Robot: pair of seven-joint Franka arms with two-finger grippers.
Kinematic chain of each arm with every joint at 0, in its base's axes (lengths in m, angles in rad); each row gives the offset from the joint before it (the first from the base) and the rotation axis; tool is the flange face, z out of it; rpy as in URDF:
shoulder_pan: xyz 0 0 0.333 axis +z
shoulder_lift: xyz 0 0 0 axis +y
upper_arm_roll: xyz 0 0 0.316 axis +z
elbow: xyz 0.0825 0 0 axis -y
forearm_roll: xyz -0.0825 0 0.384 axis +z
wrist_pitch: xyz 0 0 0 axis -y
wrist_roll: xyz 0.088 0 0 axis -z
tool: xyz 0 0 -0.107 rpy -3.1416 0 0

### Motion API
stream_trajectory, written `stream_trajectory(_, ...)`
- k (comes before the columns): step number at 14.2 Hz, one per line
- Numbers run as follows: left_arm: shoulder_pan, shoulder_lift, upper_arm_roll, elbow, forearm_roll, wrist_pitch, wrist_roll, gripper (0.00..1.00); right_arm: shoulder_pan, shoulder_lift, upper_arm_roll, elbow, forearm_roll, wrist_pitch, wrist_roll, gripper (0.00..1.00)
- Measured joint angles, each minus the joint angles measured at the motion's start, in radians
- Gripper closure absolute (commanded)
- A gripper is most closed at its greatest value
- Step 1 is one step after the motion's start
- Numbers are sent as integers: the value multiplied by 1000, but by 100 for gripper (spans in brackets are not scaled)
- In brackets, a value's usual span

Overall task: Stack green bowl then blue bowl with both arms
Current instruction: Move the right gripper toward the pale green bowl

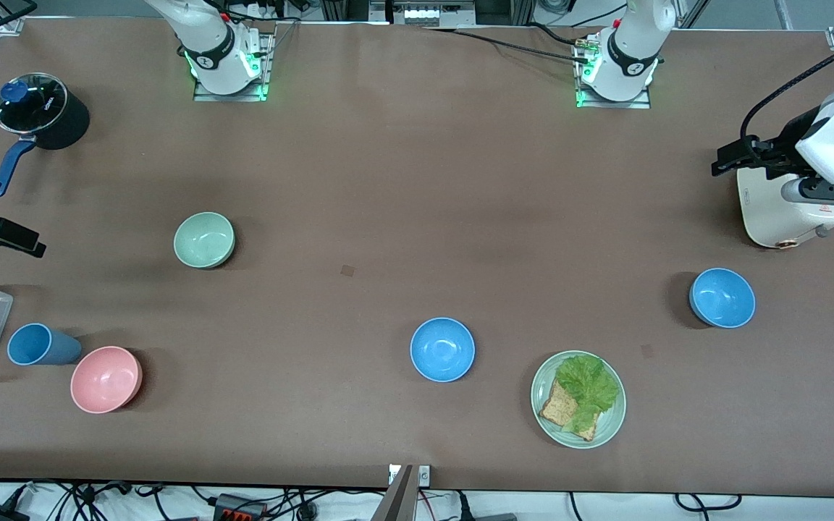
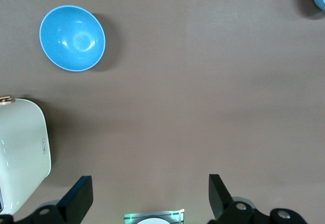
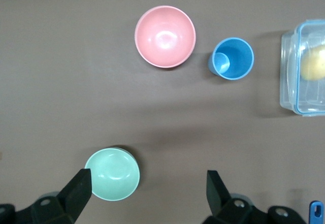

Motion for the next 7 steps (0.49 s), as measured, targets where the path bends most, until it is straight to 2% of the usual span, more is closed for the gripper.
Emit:
stream_trajectory(4, -1, 10, -1, 10, 0, -2, 0, 0, 66, -63, 8, 9, -1, -113, 3, 0)
stream_trajectory(7, -1, 19, -1, 20, 0, -10, 0, 0, 69, -111, 5, 8, -2, -143, 3, 0)
